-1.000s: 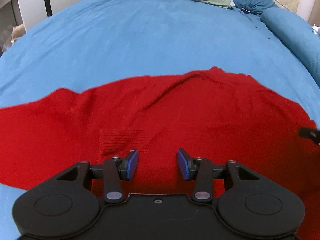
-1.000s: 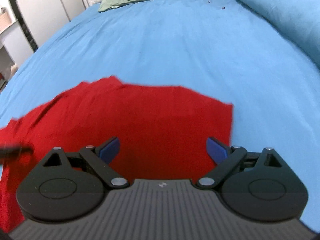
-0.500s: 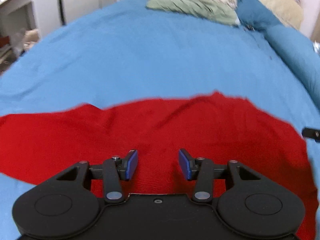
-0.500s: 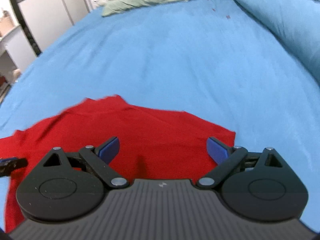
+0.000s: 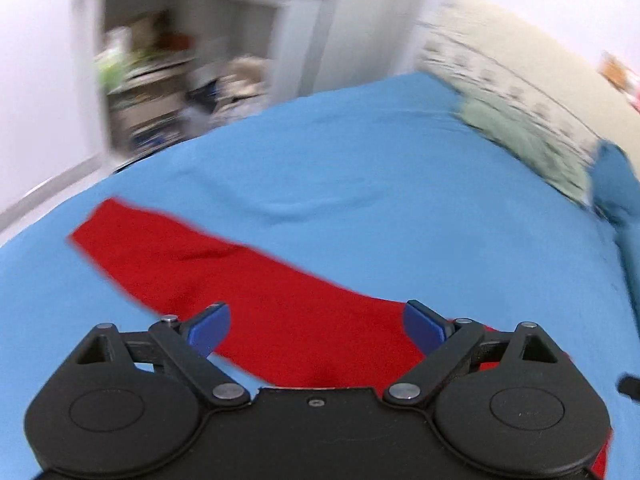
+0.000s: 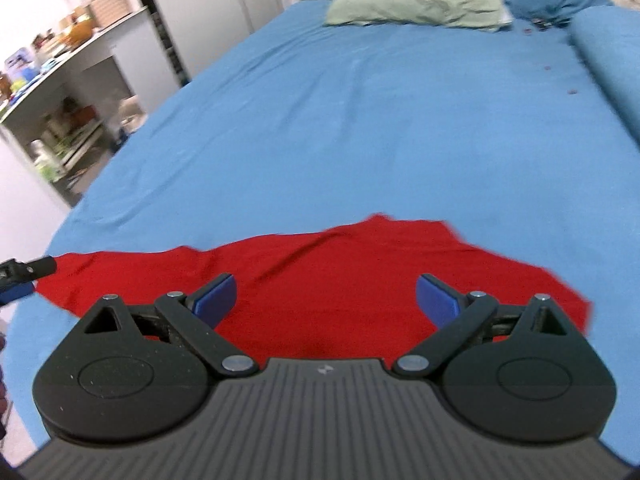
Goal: Fold small clothes
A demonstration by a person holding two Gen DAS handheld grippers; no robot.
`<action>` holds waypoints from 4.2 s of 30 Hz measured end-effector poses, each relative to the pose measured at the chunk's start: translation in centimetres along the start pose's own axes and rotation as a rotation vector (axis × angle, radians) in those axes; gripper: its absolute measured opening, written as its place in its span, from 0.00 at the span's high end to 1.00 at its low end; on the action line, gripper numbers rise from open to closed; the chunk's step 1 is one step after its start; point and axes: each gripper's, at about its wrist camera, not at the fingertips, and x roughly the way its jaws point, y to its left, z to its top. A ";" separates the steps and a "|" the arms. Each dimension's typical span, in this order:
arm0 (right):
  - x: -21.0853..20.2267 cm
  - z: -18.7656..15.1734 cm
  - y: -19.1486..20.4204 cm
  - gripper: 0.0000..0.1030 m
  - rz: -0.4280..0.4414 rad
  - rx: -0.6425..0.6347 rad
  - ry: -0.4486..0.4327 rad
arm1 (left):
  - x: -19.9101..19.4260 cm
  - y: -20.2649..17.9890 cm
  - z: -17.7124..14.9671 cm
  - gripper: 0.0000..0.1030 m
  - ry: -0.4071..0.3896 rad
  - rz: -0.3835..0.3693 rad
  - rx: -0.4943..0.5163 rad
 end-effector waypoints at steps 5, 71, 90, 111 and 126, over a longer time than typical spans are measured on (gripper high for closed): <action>4.4 -0.1 4.9 0.00 0.038 -0.006 0.046 | 3.8 8.7 1.2 0.12 0.003 0.093 -0.175; 8.9 -4.0 -4.9 0.13 -0.063 0.023 0.122 | 6.4 -15.1 -9.6 0.30 0.156 -0.174 0.672; 1.7 -1.4 -9.2 0.75 -0.246 0.188 -0.103 | 5.8 -12.2 -12.9 0.31 0.216 -0.155 0.610; -0.2 -12.7 -18.3 0.41 -0.411 0.470 -0.057 | 5.8 -13.3 -14.0 0.86 0.232 -0.134 0.629; 2.5 -11.9 -15.1 0.07 -0.325 0.253 -0.051 | 6.2 -18.7 -14.9 0.52 0.222 -0.286 0.691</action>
